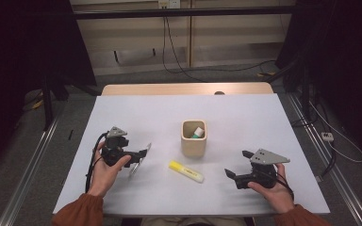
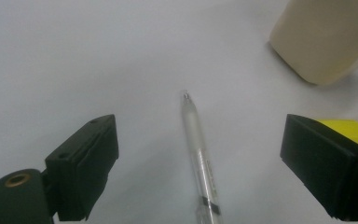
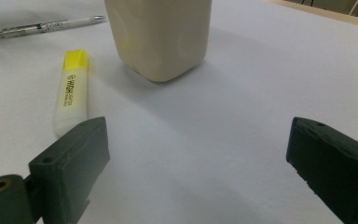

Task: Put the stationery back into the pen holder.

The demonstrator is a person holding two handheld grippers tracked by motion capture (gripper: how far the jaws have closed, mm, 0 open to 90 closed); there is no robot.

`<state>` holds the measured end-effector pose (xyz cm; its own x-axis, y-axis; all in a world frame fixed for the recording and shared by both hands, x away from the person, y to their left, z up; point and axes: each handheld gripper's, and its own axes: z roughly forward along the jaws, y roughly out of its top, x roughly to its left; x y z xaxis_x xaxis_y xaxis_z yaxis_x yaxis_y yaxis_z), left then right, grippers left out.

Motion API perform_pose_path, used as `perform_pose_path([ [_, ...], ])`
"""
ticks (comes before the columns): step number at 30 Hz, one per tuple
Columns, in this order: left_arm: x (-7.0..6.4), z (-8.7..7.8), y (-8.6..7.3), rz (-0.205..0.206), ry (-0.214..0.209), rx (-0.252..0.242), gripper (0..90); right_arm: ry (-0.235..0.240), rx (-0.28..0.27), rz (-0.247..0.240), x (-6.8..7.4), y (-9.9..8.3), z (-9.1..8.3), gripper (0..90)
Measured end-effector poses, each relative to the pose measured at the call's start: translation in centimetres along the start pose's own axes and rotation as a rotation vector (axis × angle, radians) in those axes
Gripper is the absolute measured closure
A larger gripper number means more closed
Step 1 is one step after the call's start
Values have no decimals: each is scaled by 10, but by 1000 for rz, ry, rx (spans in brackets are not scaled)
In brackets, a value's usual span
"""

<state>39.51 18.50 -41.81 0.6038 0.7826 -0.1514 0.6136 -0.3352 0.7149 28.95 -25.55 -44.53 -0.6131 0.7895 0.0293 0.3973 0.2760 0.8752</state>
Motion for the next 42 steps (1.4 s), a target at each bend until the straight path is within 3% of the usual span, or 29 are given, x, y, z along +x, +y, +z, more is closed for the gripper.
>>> perform_pose_path([
  [6, 2, 14, 13, -28, -13, 25, 114, -3, 1, -1, 0, 0, 0, 60],
  [11, 0, 28, 29, -10, -10, 109, 126, -2, 4, 1, 0, 0, 0, 60],
  [13, -2, 33, 33, 1, -10, 120, 123, -2, 5, 1, -1, -1, 0, 60],
  [16, -4, 38, 33, 5, -14, 149, 122, 0, 3, 3, 0, -1, -1, 60],
  [20, -5, 40, 29, 13, 11, 185, 130, 2, 5, 2, 0, -1, -1, 60],
  [23, -3, 39, 25, 9, 26, 204, 197, 1, 6, 1, 0, -1, 0, 60],
  [25, -6, 39, 24, 44, 41, 205, 269, -1, 8, 1, 0, -1, 0, 60],
  [27, -7, 39, 23, 52, 48, 208, 339, 2, 9, -3, 1, -1, 0, 61],
  [31, -9, 41, 19, 37, 51, 232, 446, 0, 12, -1, 1, -1, 0, 61],
  [34, -11, 42, 18, 55, 57, 245, 455, 2, 9, -7, 1, -1, 0, 62],
  [42, -16, 44, 15, 91, 59, 276, 611, 6, 14, -8, 1, -1, 1, 62],
])
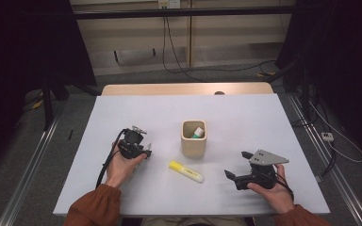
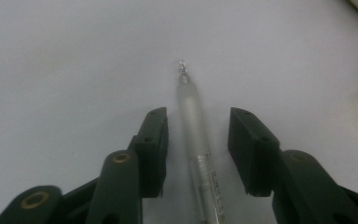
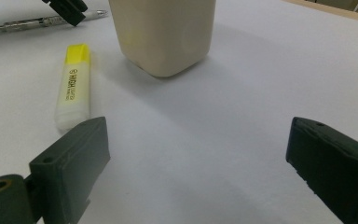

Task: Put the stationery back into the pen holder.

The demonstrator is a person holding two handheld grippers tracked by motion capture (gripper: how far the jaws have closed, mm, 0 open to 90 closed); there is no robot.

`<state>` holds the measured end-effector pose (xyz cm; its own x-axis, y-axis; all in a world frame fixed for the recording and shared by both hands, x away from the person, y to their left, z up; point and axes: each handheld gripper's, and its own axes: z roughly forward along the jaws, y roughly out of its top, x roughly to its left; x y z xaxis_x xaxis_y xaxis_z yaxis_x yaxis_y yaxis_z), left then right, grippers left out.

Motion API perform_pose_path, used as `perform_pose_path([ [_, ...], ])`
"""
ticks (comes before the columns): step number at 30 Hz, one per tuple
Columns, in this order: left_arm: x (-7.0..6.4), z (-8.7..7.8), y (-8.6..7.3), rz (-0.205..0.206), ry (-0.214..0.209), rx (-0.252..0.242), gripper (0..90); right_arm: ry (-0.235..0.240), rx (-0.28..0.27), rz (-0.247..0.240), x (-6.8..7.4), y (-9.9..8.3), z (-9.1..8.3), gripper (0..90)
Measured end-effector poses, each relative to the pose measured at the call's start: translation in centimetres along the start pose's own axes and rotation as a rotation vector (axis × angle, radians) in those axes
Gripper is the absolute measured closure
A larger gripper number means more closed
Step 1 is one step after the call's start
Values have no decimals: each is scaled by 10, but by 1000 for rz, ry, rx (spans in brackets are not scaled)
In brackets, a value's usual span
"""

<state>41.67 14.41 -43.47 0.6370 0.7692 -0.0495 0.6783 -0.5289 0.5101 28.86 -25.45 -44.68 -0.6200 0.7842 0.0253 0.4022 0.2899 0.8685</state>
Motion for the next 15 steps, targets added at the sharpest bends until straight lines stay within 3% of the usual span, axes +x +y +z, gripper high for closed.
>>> perform_pose_path([
  [6, 2, 0, 1, -17, -13, 7, 701, 5, -2, -1, 1, 0, 0, 62],
  [8, 5, 1, 0, -43, -12, 5, 736, 4, -3, -2, 1, 0, 0, 62],
  [15, 5, 1, 2, -44, 2, 15, 785, -1, -4, 2, 1, 0, -1, 63],
])
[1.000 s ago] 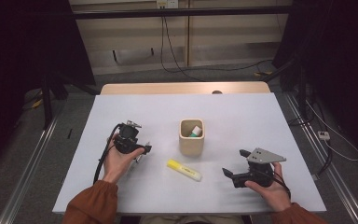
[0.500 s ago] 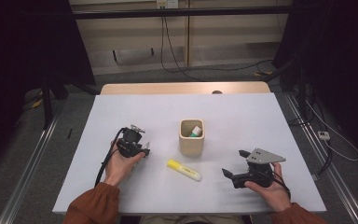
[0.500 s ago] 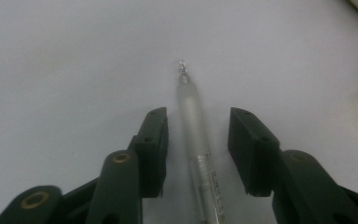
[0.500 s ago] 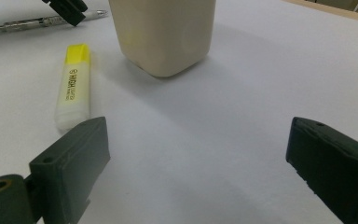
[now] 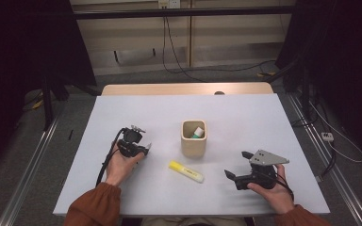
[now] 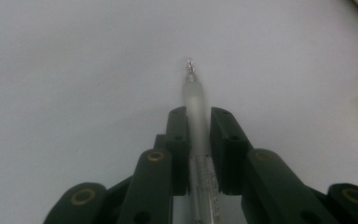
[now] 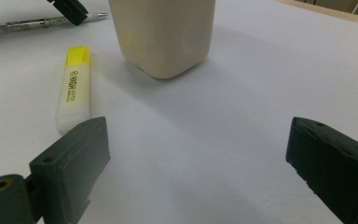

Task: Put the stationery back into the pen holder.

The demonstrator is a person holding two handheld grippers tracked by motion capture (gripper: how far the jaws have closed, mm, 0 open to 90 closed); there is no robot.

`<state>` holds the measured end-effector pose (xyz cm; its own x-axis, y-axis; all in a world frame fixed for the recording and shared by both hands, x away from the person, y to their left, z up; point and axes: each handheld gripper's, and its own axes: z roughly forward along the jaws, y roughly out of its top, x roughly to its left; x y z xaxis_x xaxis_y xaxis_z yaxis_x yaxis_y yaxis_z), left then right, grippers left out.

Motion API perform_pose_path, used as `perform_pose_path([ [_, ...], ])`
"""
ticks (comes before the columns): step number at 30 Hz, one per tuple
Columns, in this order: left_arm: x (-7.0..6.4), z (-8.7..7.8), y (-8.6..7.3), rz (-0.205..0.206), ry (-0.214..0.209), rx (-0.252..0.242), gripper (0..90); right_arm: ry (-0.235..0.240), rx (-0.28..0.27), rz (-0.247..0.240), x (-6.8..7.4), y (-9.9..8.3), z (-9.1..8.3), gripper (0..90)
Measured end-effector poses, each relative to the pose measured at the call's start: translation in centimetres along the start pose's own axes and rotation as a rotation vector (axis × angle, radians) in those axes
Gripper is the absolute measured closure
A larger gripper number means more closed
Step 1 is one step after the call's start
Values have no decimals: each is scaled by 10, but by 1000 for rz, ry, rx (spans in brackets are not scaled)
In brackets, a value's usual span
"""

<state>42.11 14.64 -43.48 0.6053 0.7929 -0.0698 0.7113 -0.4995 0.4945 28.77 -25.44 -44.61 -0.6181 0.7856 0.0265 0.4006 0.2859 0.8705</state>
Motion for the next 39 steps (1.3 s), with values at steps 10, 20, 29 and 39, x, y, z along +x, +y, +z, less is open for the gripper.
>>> perform_pose_path([
  [10, -2, -1, 0, 23, 9, -5, 807, 1, 1, 1, 0, 0, 0, 63],
  [20, 2, -11, -2, -22, -39, -99, 807, 2, 2, 3, 0, 0, 0, 63],
  [29, 0, -22, -2, -15, -87, -191, 807, 1, 1, 3, 0, 0, 0, 63],
  [39, -11, -31, -2, 57, -128, -271, 807, 2, 2, 3, 0, 0, 0, 63],
])
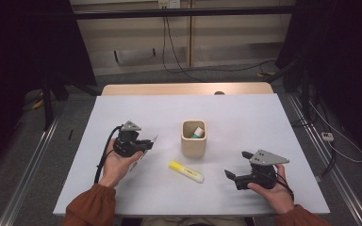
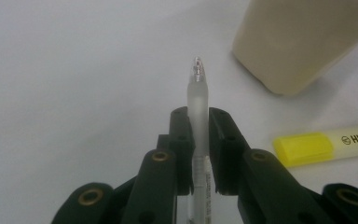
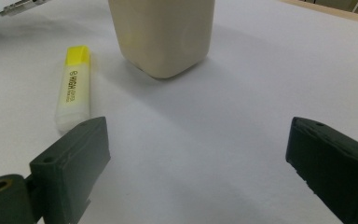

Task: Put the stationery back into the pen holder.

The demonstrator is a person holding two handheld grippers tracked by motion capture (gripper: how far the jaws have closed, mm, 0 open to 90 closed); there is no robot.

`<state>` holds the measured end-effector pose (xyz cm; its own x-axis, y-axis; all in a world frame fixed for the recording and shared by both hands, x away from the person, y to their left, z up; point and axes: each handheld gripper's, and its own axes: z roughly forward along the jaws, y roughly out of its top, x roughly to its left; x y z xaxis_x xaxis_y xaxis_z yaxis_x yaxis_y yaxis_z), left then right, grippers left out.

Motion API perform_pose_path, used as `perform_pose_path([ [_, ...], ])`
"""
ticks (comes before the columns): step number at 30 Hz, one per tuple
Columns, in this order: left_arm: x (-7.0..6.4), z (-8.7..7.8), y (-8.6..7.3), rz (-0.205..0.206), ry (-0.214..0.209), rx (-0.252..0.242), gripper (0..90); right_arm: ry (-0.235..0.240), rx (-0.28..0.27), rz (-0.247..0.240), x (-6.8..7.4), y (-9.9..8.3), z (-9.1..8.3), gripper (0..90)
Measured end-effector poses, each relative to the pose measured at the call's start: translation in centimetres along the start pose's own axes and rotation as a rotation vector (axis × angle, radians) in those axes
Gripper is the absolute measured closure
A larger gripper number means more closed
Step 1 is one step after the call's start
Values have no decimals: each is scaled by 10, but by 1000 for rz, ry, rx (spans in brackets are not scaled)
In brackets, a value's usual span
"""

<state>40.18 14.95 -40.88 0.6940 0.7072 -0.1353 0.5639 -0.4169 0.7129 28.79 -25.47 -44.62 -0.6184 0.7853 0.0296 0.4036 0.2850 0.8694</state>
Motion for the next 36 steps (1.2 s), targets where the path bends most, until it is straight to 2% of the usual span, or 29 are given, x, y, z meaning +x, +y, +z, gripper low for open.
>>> perform_pose_path([
  [1, -1, 0, 0, 5, -24, 0, 807, -2, -1, 0, 0, 0, 0, 63],
  [8, -10, -3, 2, 46, -45, -43, 807, -1, -2, 0, 0, 0, 0, 63],
  [11, -12, -6, 2, 37, -61, -86, 807, -1, -3, 0, 0, 0, 0, 62],
  [12, -12, -8, 3, 51, -74, -116, 807, -1, -3, 0, 0, 0, 0, 63],
  [16, -16, -12, 4, 72, -87, -161, 807, 1, 0, 0, 0, 0, 0, 63],
  [20, -19, -14, 5, 85, -86, -175, 807, 0, 0, 0, 0, 0, 0, 62],
  [21, -22, -15, 6, 85, -95, -198, 807, 1, 0, 0, 0, 0, 0, 62],
  [27, -28, -18, 8, 97, -113, -212, 806, 0, 0, 0, 0, 0, 0, 62],
  [36, -42, -23, 13, 111, -145, -270, 806, -1, 1, 2, 0, 0, 0, 61],
])
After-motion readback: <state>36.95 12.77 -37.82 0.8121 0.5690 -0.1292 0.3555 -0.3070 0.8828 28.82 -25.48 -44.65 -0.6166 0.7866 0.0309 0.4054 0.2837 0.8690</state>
